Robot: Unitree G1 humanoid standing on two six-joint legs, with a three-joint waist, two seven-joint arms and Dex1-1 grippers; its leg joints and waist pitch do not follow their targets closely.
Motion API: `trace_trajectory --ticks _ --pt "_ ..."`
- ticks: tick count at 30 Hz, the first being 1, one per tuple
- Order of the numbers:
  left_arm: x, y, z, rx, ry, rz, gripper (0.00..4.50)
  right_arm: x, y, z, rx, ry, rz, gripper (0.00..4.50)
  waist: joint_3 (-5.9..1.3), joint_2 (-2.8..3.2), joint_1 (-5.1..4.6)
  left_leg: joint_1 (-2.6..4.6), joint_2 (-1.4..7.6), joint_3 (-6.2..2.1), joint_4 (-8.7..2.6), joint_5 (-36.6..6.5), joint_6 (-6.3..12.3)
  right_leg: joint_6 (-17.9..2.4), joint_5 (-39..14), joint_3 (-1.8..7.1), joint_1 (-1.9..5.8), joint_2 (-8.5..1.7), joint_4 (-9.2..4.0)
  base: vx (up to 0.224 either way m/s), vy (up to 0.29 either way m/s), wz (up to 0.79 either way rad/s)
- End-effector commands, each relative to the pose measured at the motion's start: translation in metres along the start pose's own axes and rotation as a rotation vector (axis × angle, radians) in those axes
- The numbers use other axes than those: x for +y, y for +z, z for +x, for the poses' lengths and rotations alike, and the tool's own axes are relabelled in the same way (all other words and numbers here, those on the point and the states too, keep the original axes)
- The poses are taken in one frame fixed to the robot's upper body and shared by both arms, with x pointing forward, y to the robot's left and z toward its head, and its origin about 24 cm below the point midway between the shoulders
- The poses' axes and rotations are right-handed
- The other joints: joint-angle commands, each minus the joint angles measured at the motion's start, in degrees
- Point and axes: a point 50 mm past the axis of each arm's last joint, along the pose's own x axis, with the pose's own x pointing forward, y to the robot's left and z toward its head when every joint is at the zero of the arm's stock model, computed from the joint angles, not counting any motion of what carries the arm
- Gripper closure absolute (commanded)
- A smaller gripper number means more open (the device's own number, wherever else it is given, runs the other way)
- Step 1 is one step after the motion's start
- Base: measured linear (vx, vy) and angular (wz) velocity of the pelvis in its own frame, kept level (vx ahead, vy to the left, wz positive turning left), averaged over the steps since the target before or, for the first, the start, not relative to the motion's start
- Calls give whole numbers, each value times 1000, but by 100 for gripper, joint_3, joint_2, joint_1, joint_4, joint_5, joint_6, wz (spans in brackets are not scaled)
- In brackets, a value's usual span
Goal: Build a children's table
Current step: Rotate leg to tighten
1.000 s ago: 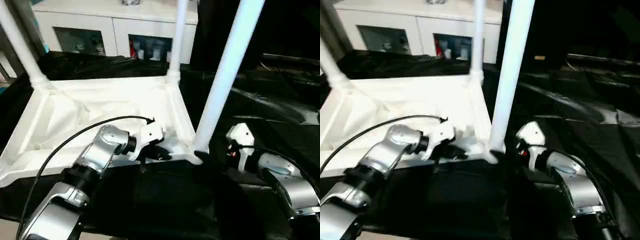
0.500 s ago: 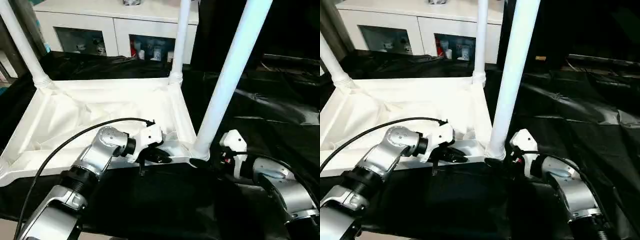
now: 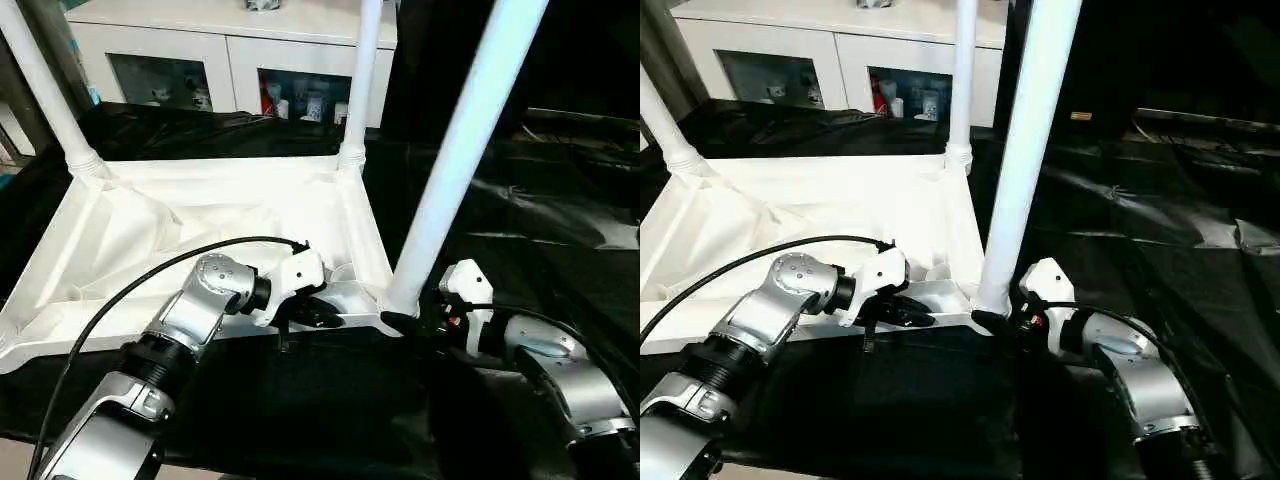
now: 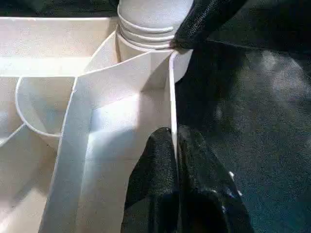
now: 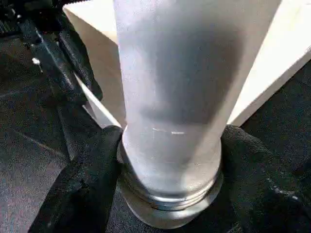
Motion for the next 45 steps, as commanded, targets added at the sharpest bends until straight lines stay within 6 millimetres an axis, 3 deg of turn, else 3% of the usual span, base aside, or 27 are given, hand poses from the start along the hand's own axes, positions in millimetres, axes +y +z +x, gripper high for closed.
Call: trace_trajectory --ticks 1,4,7,8,9,10,12,14,15,17,19,20,24,25,27,29,31,32,34,35,40,45 --pt "1 6 15 -75 58 -38 450 -4 -2 6 -36 -113 78 178 -341 -129 -1 64 215 -91 -388 -1152 349 -1254 -1446 186 218 -287 -400 0 0 0" --pt "6 7 22 -62 128 -47 450 -5 -5 11 -56 -200 123 178 -328 -126 -15 74 204 -96 -397 -1271 249 -1120 -1815 188 204 -293 -446 0 0 0" --pt "12 12 43 -33 267 -66 450 -5 -11 26 -76 -407 228 178 -321 -122 -24 114 196 -106 -412 -1498 98 -1006 -2186 190 153 -297 -492 0 0 0" --pt "13 14 50 -32 296 -81 450 -5 -10 30 -86 -464 232 178 -317 -150 -17 93 186 -120 -424 -1515 96 -941 -2287 178 190 -296 -504 0 0 0" --pt "12 18 58 -31 322 -92 450 -5 -7 35 -104 -520 238 178 -305 -119 -14 127 193 -107 -423 -1586 87 -904 -2370 195 138 -294 -528 0 0 0" --pt "12 20 63 -30 335 -92 450 -4 -5 39 -117 -543 252 178 -305 -103 -11 145 186 -102 -414 -1662 84 -898 -2441 199 119 -299 -546 0 0 0" --pt "11 23 68 -30 344 -91 450 -3 -2 43 -128 -556 268 178 -315 -93 -12 116 181 -128 -432 -1654 85 -836 -2497 193 156 -305 -555 0 0 0" --pt "10 25 72 -30 346 -85 450 -1 1 48 -131 -546 267 178 -326 -104 -14 83 187 -135 -446 -1577 102 -798 -2314 186 185 -294 -536 0 0 0" --pt "8 26 74 -34 337 -78 450 2 4 52 -146 -515 274 178 -326 -75 -13 85 183 -134 -445 -1576 117 -813 -2220 191 182 -294 -531 0 0 0" --pt "7 28 77 -35 322 -56 450 6 7 56 -163 -488 276 178 -327 -97 -12 78 178 -126 -439 -1583 173 -815 -2179 193 183 -294 -537 0 0 0" --pt "7 26 74 -39 303 -42 450 6 8 53 -196 -471 298 178 -327 -94 -9 83 184 -126 -443 -1587 186 -826 -2169 193 180 -295 -537 0 0 0" --pt "7 26 74 -39 303 -42 450 6 8 52 -197 -470 298 122 -325 -97 -10 80 184 -128 -445 -1594 190 -824 -2182 191 181 -294 -537 0 0 0" --pt "9 23 67 -45 288 -35 450 4 11 45 -206 -427 262 102 -316 -101 -14 61 185 -142 -458 -1680 209 -774 -2379 182 194 -307 -554 0 0 0" --pt "12 19 59 -34 271 -25 450 2 12 35 -178 -349 210 73 -320 -103 -7 65 191 -134 -453 -1647 212 -762 -2349 191 187 -309 -557 0 0 0" --pt "10 16 52 -45 214 -10 450 0 10 24 -142 -295 161 64 -323 -122 3 38 186 -137 -448 -1566 268 -752 -2251 185 226 -301 -541 0 0 0" --pt "6 12 43 -59 129 12 450 -3 10 9 -106 -220 112 64 -316 -136 7 3 192 -142 -447 -1485 352 -735 -2231 188 258 -318 -529 0 0 0" --pt "3 9 37 -58 75 11 450 -4 9 -2 -68 -158 69 64 -319 -131 -12 13 199 -132 -438 -1450 372 -772 -2236 188 230 -315 -530 0 0 0" --pt "3 9 36 -57 63 13 450 -4 9 -4 -60 -144 60 64 -334 -130 3 50 203 -116 -416 -1403 383 -839 -2158 193 204 -315 -524 0 0 0" --pt "0 5 29 -41 17 12 450 -6 8 -15 -24 -94 23 64 -331 -136 14 29 223 -119 -424 -1266 406 -964 -1899 192 233 -311 -483 0 0 0" --pt "-1 4 27 -36 -10 15 450 -7 8 -18 -9 -68 16 64 -337 -119 20 52 233 -109 -418 -1212 427 -1043 -1711 194 211 -300 -465 0 0 0" --pt "-5 1 15 -41 -88 13 450 -10 10 -27 37 3 -23 64 -344 -127 14 45 233 -96 -395 -1101 520 -1286 -1253 188 229 -294 -396 0 0 0" --pt "-3 2 12 -47 -83 12 450 -8 7 -25 85 60 -57 64 -334 -154 13 51 233 -97 -396 -1180 460 -1266 -1452 189 234 -309 -408 0 0 0"
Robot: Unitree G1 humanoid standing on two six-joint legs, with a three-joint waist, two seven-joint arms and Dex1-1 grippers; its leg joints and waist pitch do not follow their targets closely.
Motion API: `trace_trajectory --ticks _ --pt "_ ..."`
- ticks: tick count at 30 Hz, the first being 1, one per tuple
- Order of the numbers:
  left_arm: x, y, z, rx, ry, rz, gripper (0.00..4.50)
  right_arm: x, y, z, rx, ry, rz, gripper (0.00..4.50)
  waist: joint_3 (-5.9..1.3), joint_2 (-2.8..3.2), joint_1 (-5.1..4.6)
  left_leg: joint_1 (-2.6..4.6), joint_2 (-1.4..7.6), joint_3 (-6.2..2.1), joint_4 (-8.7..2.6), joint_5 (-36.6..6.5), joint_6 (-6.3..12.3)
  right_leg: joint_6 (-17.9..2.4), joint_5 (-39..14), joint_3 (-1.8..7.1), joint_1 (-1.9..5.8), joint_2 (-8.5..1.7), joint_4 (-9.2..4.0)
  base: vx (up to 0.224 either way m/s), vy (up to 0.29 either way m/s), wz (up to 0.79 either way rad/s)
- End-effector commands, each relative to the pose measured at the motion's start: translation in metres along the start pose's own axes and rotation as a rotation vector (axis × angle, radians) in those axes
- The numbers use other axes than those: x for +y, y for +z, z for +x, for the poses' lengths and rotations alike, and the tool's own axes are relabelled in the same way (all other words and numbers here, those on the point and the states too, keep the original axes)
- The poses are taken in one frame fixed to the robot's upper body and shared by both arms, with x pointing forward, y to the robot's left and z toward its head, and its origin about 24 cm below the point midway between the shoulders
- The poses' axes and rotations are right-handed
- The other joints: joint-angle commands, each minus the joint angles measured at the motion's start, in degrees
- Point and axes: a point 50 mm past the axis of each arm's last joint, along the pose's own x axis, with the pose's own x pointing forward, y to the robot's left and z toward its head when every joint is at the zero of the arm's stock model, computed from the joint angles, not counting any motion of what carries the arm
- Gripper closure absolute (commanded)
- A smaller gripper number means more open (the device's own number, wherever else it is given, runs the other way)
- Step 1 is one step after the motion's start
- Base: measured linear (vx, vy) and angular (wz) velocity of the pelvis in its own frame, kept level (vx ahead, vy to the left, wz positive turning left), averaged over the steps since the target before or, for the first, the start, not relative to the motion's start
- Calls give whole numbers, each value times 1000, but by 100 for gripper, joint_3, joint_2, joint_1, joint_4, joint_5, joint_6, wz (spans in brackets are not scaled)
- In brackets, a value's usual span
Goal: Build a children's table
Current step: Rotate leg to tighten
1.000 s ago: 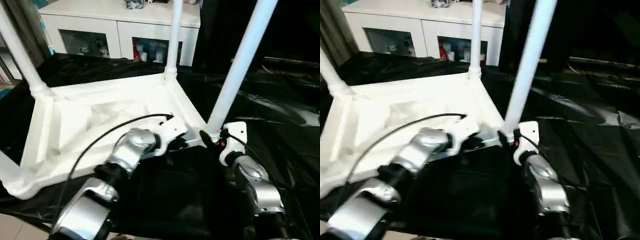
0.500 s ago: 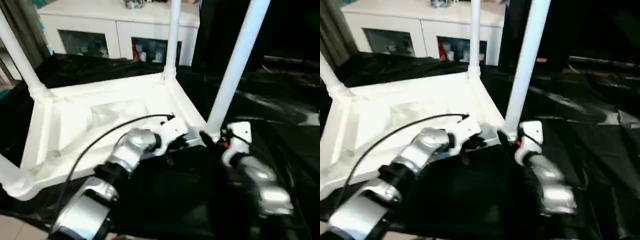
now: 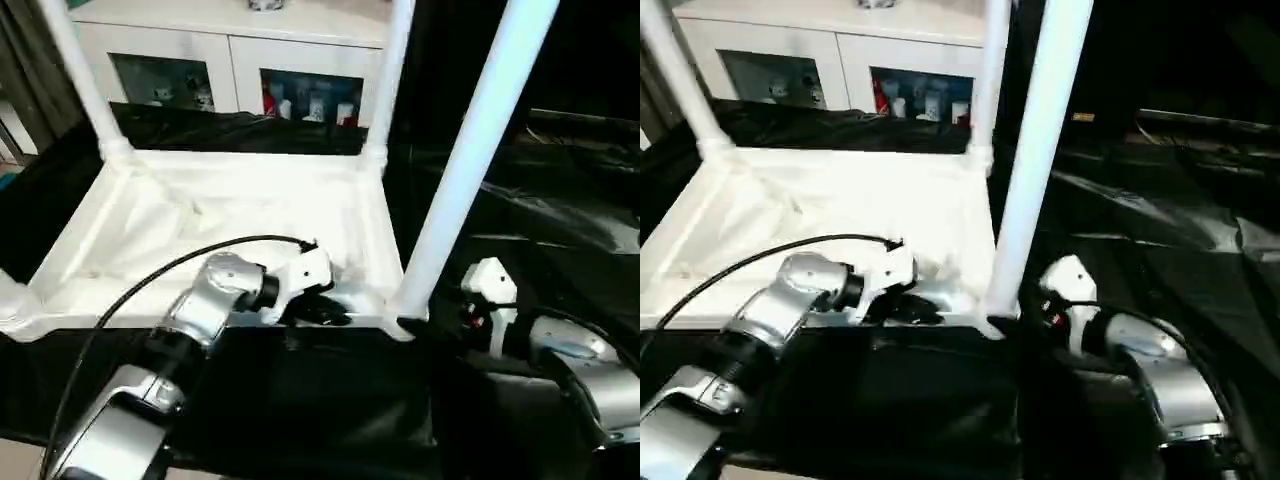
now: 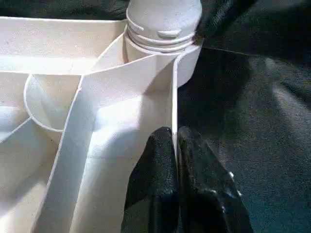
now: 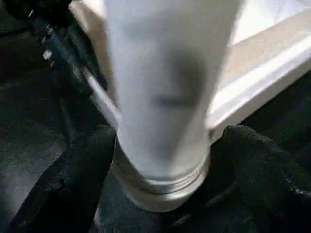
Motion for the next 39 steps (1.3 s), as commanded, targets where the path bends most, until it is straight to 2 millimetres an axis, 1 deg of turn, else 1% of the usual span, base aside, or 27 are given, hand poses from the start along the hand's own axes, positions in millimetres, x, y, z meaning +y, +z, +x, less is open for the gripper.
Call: trace_trajectory --ticks 1,3,4,8,9,10,12,14,16,17,18,21,23,26,27,28,29,30,31,32,33,34,35,36,37,38,39 --pt "-5 -1 4 -32 -43 -23 450 -5 4 3 0 -7 -26 64 -321 -157 14 59 238 -96 -385 -1184 450 -1282 -1453 185 224 -310 -405 0 0 0" --pt "-5 0 3 -35 -41 -25 450 -6 6 7 -15 -10 -16 64 -321 -154 10 64 232 -94 -381 -1198 419 -1269 -1553 185 218 -313 -411 0 0 0" --pt "-5 0 3 -35 -41 -25 450 -6 6 8 -19 -8 -13 90 -319 -152 10 65 234 -95 -383 -1196 408 -1259 -1577 187 214 -311 -411 0 0 0" --pt "-6 0 3 -38 -45 -28 450 -4 8 16 -54 -6 11 117 -340 -153 15 61 236 -96 -373 -1010 440 -1314 -1234 184 229 -302 -365 0 0 0" --pt "-6 0 3 -38 -45 -29 450 -4 8 17 -56 -6 12 117 -340 -152 15 63 240 -96 -374 -993 453 -1333 -1182 185 229 -302 -360 0 0 0" --pt "-6 0 3 -38 -45 -29 450 -3 8 17 -58 -3 15 132 -344 -151 15 62 236 -92 -367 -953 479 -1367 -1084 184 233 -300 -350 0 0 0" --pt "-6 0 4 -37 -45 -30 450 -2 8 18 -58 3 16 143 -343 -151 18 68 233 -88 -363 -931 501 -1390 -1036 184 235 -296 -346 0 0 0" --pt "-6 0 3 -35 -46 -32 450 -1 6 18 -57 8 19 143 -341 -146 21 63 232 -87 -361 -943 501 -1390 -1062 186 241 -303 -348 0 0 0" --pt "-6 0 3 -34 -45 -32 450 -1 6 19 -57 11 22 175 -343 -150 21 69 231 -87 -361 -967 483 -1386 -1117 184 242 -301 -352 0 0 0" --pt "-6 -1 3 -33 -45 -32 450 0 5 19 -56 13 24 175 -343 -148 22 70 235 -89 -363 -967 478 -1386 -1108 186 240 -301 -350 0 0 0" --pt "-6 -1 3 -30 -42 -33 450 1 4 19 -55 16 29 188 -342 -137 22 76 236 -89 -364 -983 469 -1388 -1113 185 236 -298 -353 0 0 0" --pt "-5 -1 3 -26 -33 -34 450 3 1 20 -49 16 38 196 -345 -147 19 71 232 -87 -362 -987 463 -1398 -1064 186 242 -296 -349 0 0 0" --pt "-5 -2 4 -25 -24 -39 450 5 -3 20 -41 13 48 198 -346 -135 20 75 232 -89 -364 -1000 457 -1395 -1070 185 241 -295 -351 0 0 0" --pt "-5 -2 7 -22 -9 -44 450 7 -6 21 -37 -4 65 201 -343 -146 20 79 232 -88 -368 -1052 435 -1370 -1128 186 237 -294 -363 0 0 0" --pt "-3 -2 10 -24 23 -54 450 7 -10 23 -35 -36 87 201 -344 -126 17 75 232 -93 -369 -1055 424 -1370 -1127 187 242 -294 -357 0 0 0" --pt "-1 -1 12 -27 40 -61 450 7 -11 24 -35 -54 94 202 -328 -131 14 87 235 -89 -381 -1136 400 -1353 -1227 186 223 -288 -384 0 0 0" --pt "1 1 16 -36 76 -71 450 7 -14 26 -37 -98 121 202 -315 -144 3 86 229 -92 -396 -1287 340 -1298 -1480 183 220 -290 -412 0 0 0" --pt "4 4 20 -40 110 -82 450 6 -16 28 -38 -139 141 202 -310 -139 7 102 231 -95 -402 -1379 297 -1261 -1639 185 205 -295 -432 0 0 0" --pt "7 6 24 -41 150 -92 450 5 -18 30 -41 -193 166 202 -303 -142 -7 113 224 -104 -413 -1536 203 -1185 -1941 183 196 -300 -466 0 0 0" --pt "7 6 24 -41 150 -92 450 5 -18 30 -41 -193 166 202 -299 -146 -9 122 223 -107 -416 -1608 158 -1137 -2080 181 187 -298 -480 0 0 0" --pt "11 9 28 -43 196 -101 450 2 -20 33 -47 -259 202 202 -299 -161 -20 113 218 -129 -430 -1698 98 -1034 -2289 181 189 -303 -497 0 0 0" --pt "14 12 33 -43 232 -111 450 0 -21 36 -52 -325 236 203 -300 -136 -29 127 214 -125 -433 -1761 59 -987 -2347 189 156 -297 -514 0 0 0" --pt "18 17 38 -47 290 -129 450 -4 -21 39 -62 -422 287 203 -298 -156 -38 120 205 -136 -436 -1792 32 -943 -2455 186 162 -305 -526 0 0 0" --pt "22 23 46 -57 351 -156 450 -8 -21 44 -75 -535 362 203 -304 -152 -30 131 198 -134 -433 -1787 14 -923 -2490 184 151 -302 -533 0 0 0" --pt "23 26 49 -60 367 -165 450 -8 -21 46 -77 -572 390 203 -303 -122 -48 161 188 -134 -429 -1880 -32 -912 -2576 184 117 -294 -554 0 0 0" --pt "24 30 54 -57 400 -164 450 -8 -20 51 -72 -617 418 203 -317 -126 -48 98 181 -163 -448 -1771 -29 -843 -2565 169 188 -311 -539 0 0 0" --pt "25 31 55 -55 409 -163 450 -8 -20 52 -69 -628 424 206 -314 -126 -48 118 187 -153 -445 -1768 -24 -802 -2502 170 159 -295 -555 0 0 0"
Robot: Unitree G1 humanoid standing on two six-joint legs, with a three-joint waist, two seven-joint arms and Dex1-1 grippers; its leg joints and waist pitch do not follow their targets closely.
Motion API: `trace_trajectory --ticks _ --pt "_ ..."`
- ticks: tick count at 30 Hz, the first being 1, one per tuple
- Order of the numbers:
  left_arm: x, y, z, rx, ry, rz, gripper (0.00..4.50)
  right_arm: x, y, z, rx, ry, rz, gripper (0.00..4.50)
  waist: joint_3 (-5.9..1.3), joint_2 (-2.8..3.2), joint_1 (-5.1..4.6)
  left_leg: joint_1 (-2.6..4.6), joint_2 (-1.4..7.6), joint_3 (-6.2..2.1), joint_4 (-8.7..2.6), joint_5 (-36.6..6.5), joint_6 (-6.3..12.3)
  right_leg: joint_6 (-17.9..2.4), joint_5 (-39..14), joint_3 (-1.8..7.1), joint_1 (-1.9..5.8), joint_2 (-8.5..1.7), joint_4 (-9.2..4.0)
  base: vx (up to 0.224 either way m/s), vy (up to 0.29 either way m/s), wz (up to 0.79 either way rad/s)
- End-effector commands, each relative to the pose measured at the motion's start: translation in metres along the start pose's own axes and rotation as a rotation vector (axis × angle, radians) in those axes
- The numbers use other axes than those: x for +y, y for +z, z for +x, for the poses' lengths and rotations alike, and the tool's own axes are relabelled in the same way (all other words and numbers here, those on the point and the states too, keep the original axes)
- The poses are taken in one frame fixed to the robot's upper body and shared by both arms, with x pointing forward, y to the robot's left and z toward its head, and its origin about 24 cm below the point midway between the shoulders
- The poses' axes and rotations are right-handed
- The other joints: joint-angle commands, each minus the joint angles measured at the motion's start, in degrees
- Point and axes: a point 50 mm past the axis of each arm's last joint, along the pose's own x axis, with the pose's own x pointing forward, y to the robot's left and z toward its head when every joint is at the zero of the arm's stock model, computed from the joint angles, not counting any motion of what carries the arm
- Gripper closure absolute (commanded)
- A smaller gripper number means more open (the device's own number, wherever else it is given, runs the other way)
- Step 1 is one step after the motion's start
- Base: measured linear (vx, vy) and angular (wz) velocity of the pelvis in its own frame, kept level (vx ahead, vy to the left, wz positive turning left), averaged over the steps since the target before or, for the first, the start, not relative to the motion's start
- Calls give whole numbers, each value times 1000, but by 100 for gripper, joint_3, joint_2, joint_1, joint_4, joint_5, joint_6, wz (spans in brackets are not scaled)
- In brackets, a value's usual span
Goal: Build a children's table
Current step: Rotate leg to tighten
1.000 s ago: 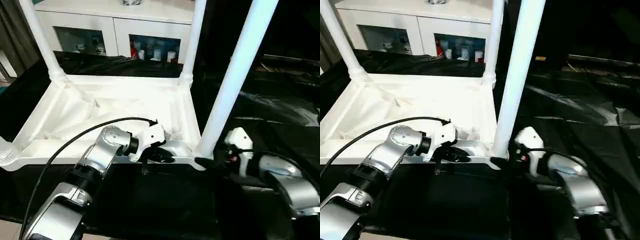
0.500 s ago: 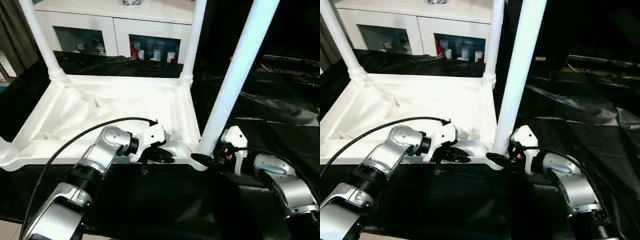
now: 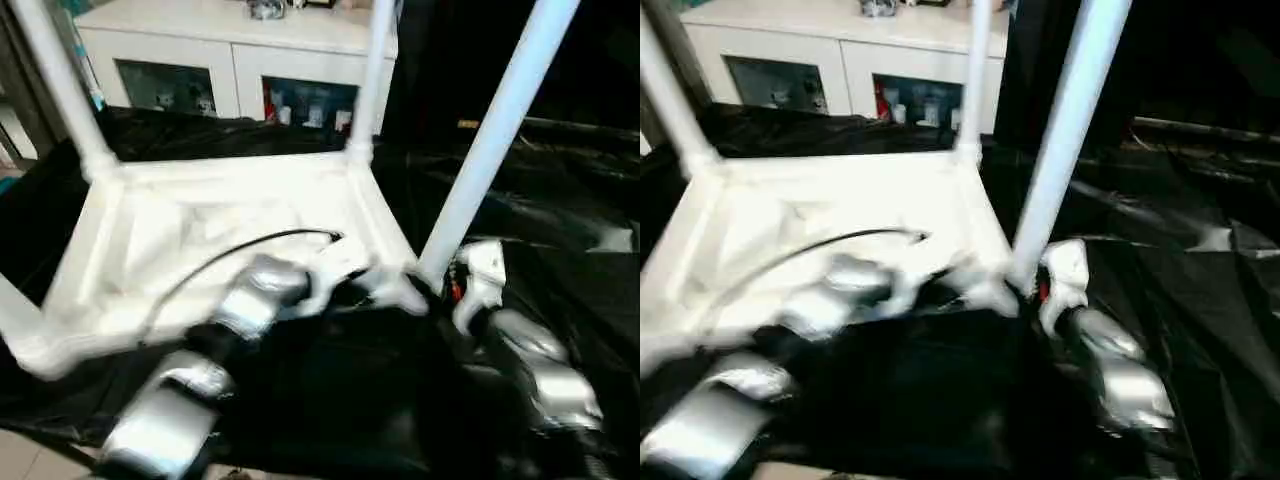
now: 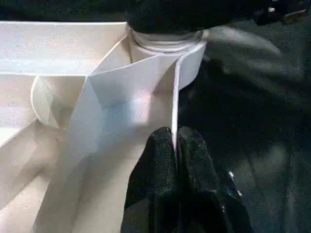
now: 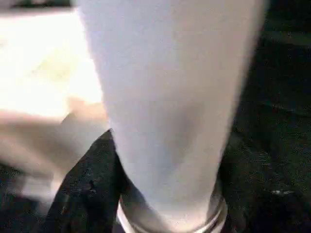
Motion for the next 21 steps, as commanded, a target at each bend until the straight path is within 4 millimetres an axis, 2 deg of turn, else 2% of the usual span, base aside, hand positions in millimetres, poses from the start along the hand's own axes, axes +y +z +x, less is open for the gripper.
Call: trace_trajectory --ticks 1,2,4,6,7,10,15,18,21 --pt "8 10 2 -64 127 -50 450 8 -24 1 119 -23 43 206 -285 -94 -12 91 202 -152 -453 -1765 -4 -819 -2454 154 134 -289 -552 0 0 0" --pt "6 12 5 -59 131 -38 450 13 -24 5 120 -35 38 206 -281 -44 -8 75 197 -154 -459 -1742 22 -819 -2392 157 146 -292 -552 0 0 0" --pt "3 14 11 -45 125 -19 450 23 -22 12 123 -47 29 206 -286 -77 -23 69 179 -141 -451 -1732 57 -789 -2408 157 134 -281 -566 0 0 0" --pt "2 14 11 -41 119 -1 450 30 -19 14 107 -9 -13 206 -294 -53 -24 64 188 -154 -461 -1709 54 -785 -2366 153 141 -279 -559 0 0 0" --pt "1 12 11 -38 105 5 450 35 -15 15 70 32 -2 185 -285 -56 -25 68 196 -148 -466 -1755 56 -783 -2328 156 133 -278 -568 0 0 0" --pt "2 10 10 -35 96 8 450 37 -10 15 43 51 14 164 -284 -56 -31 59 195 -153 -473 -1806 83 -803 -2287 154 143 -275 -559 0 0 0" --pt "4 7 4 -44 69 26 450 33 0 11 -5 132 -38 120 -269 -75 -48 50 202 -155 -479 -1879 129 -770 -2438 156 140 -287 -581 0 0 0" --pt "6 1 -3 -55 18 45 450 22 6 -2 -4 248 -109 120 -271 -85 -38 47 202 -146 -471 -1826 199 -745 -2468 162 142 -290 -592 0 0 0" --pt "5 -4 -11 -65 -65 68 450 8 10 -18 16 358 -200 120 -278 -90 -10 22 219 -142 -465 -1669 294 -804 -2245 167 176 -295 -558 0 0 0"
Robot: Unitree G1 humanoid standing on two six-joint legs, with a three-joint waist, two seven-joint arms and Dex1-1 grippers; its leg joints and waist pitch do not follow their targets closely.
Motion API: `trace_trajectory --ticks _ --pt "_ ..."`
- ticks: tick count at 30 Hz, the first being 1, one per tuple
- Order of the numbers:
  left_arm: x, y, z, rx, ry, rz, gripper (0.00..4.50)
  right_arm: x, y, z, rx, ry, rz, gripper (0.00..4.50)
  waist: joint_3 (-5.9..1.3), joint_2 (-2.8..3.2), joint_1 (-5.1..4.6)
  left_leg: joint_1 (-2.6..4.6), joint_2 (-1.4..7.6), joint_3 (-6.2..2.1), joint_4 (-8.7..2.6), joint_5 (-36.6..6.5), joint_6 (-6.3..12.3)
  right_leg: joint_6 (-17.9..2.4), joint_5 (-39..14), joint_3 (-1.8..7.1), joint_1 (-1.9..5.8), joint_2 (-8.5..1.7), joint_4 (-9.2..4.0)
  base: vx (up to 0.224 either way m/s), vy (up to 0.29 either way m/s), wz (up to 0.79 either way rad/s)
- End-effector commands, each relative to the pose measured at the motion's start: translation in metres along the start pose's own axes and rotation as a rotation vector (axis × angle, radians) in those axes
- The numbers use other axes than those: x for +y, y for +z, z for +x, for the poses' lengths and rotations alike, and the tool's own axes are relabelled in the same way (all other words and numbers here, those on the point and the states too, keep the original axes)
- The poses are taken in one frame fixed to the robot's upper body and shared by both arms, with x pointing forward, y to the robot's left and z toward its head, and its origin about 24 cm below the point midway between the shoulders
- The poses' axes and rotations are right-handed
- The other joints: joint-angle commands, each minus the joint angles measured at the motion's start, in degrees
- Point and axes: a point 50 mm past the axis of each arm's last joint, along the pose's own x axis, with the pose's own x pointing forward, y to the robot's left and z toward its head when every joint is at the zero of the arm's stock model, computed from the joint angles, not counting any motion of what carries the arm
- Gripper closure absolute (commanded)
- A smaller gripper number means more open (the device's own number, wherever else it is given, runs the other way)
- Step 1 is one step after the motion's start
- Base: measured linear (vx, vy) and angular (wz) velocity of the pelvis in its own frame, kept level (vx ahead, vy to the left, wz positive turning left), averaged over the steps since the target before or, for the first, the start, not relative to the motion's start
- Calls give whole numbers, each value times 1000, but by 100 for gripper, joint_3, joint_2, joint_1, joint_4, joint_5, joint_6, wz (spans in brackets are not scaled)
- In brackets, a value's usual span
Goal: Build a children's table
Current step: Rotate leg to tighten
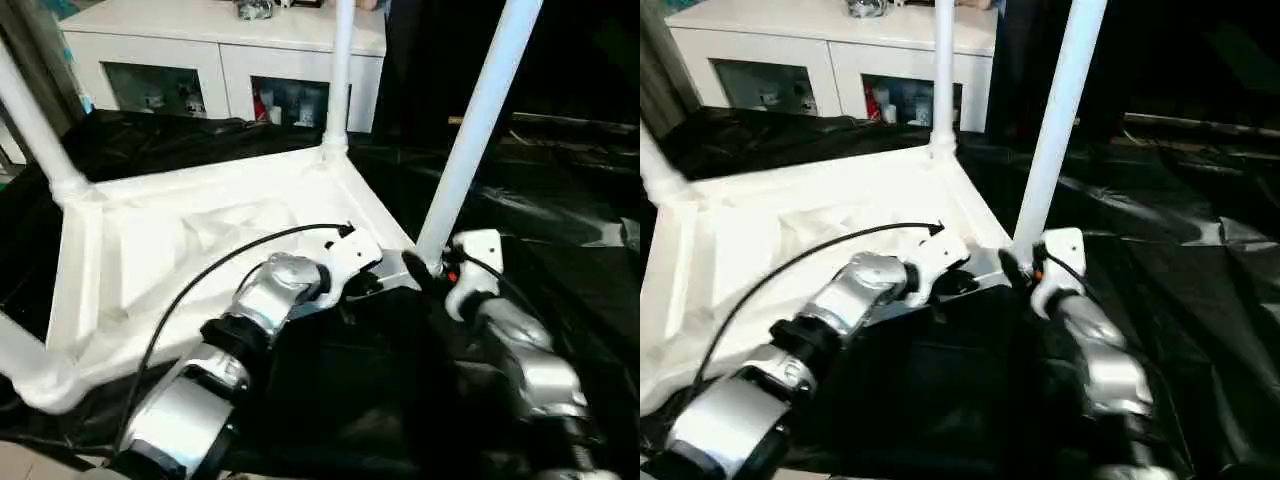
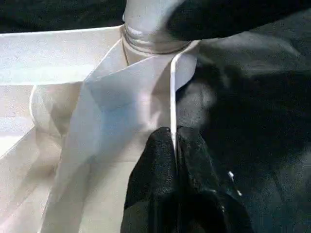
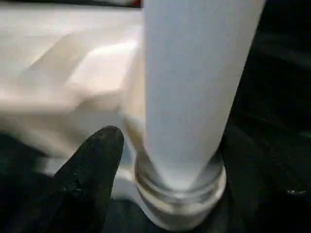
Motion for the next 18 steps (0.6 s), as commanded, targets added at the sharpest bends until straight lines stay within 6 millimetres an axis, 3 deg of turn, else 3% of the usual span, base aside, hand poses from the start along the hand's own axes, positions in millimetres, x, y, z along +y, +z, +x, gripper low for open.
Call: trace_trajectory --ticks 1,6,10,11,16,18 --pt "-6 1 -2 -57 -78 23 450 12 6 -6 -13 186 -48 120 -277 -110 33 19 216 -137 -413 -1611 293 -833 -2187 179 212 -305 -551 0 0 0" --pt "-9 0 -10 -72 -180 77 450 -3 11 -36 14 282 -130 120 -302 -100 83 21 236 -112 -376 -1345 460 -1136 -1493 183 230 -299 -465 0 0 0" --pt "-8 1 -12 -78 -201 92 450 -12 13 -59 48 323 -153 120 -298 -84 115 22 251 -108 -369 -1297 530 -1245 -1306 183 240 -300 -443 0 0 0" --pt "-8 2 -13 -99 -204 93 450 -16 12 -72 71 332 -166 120 -288 -78 133 36 258 -105 -372 -1365 530 -1224 -1401 181 235 -305 -468 0 0 0" --pt "-8 8 -14 -152 -196 110 450 -20 10 -89 86 285 -170 120 -280 -116 207 29 246 -102 -362 -1389 515 -1105 -1667 184 225 -310 -489 0 0 0" --pt "-9 15 -16 -196 -209 114 405 -22 10 -93 76 243 -169 116 -280 -136 215 37 252 -106 -367 -1390 511 -1061 -1776 179 217 -320 -496 0 0 0"
